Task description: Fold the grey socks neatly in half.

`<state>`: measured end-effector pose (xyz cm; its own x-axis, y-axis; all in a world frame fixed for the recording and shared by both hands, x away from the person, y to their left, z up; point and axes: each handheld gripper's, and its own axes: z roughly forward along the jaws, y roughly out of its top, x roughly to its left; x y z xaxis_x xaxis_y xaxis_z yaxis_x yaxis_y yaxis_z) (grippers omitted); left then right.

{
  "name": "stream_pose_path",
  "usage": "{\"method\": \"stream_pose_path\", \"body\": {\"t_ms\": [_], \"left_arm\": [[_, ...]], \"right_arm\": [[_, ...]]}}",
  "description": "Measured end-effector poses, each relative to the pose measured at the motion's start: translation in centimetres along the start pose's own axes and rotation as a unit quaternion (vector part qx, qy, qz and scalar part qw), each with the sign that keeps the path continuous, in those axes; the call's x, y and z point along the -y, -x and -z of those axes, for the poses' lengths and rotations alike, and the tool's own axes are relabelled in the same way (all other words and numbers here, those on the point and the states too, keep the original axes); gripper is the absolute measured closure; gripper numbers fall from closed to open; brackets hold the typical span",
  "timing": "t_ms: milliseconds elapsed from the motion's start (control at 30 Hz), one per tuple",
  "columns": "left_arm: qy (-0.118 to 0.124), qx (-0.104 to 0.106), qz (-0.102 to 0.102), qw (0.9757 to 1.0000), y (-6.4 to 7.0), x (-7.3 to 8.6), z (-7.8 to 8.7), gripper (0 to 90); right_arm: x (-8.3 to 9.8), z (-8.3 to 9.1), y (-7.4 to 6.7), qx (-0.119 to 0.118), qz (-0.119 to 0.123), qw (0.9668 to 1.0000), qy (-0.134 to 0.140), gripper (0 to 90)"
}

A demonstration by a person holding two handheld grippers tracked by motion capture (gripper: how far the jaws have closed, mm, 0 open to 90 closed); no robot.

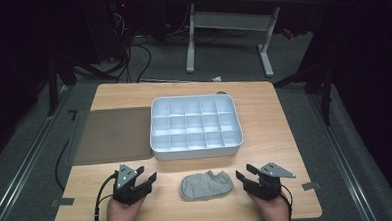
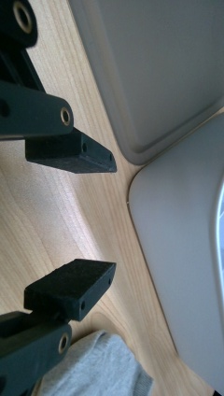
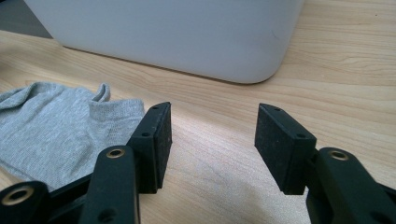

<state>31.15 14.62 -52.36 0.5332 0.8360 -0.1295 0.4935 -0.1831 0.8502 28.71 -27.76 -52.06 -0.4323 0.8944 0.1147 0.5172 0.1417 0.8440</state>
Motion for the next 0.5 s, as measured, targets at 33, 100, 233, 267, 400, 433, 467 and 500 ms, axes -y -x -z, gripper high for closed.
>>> {"method": "stream_pose_path", "body": {"t_ms": [33,100,233,267,400,433,467,500], "left_arm": [[-0.002,0.0,-0.001,1.0,0.0,0.0,0.0,45.0],[-0.002,0.001,-0.002,1.0,0.0,0.0,0.0,45.0],[-0.003,0.002,-0.007,1.0,0.2,-0.1,0.0,44.5],[-0.003,0.001,-0.01,0.9999,0.2,-0.1,0.0,44.1],[-0.002,-0.001,-0.009,1.0,0.2,0.0,0.1,42.7],[-0.002,-0.002,-0.011,0.9999,0.2,0.0,0.1,42.4],[-0.002,-0.004,-0.012,0.9999,0.2,0.0,0.1,42.2],[-0.001,-0.005,-0.013,0.9999,0.2,0.0,0.2,42.1]], "right_arm": [[0.0,0.0,0.0,0.001,0.0,1.0,0.0,47.2],[0.0,-0.1,0.0,0.002,-0.001,1.0,-0.001,47.2],[-0.1,-0.1,-0.3,-0.002,-0.001,1.0,0.002,47.1],[-0.2,0.0,-0.4,-0.001,0.003,1.0,0.007,47.1],[-0.9,0.2,-0.9,-0.001,0.01,0.9998,0.017,47.1],[-1.1,0.2,-0.9,0.002,0.013,0.9997,0.018,47.2],[-1.4,0.2,-1.0,0.004,0.018,0.9996,0.021,47.6],[-1.6,0.2,-1.1,0.006,0.02,0.9995,0.024,48.1]]}}
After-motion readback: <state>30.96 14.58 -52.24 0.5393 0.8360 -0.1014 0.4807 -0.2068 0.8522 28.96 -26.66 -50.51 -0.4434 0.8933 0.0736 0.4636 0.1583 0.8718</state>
